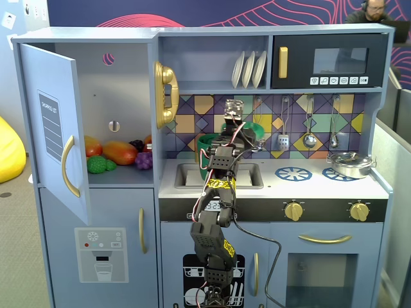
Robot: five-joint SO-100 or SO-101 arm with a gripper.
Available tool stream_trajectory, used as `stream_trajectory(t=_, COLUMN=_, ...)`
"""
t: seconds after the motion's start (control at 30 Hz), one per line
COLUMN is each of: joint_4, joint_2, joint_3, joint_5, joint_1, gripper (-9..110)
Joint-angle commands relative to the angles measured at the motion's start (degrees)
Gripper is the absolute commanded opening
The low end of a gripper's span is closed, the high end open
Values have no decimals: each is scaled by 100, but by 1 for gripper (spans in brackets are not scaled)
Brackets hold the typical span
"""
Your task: Pick up the lid from the counter and put it on the green recipient
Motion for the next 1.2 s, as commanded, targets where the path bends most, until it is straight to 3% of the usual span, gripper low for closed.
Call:
stream_trajectory(t=0.0, joint_4=105, joint_2=246, joint_3=-598, joint_5=97, joint_1=-229, gripper=0)
stream_trajectory(t=0.43, joint_4=299, joint_2=-237, joint_3=-1090, joint_5=88, joint_1=-932, gripper=0)
stream_trajectory(t=1.17, joint_4=123, joint_2=-844, joint_3=-1222, joint_5=-237, joint_1=-1169, gripper=0)
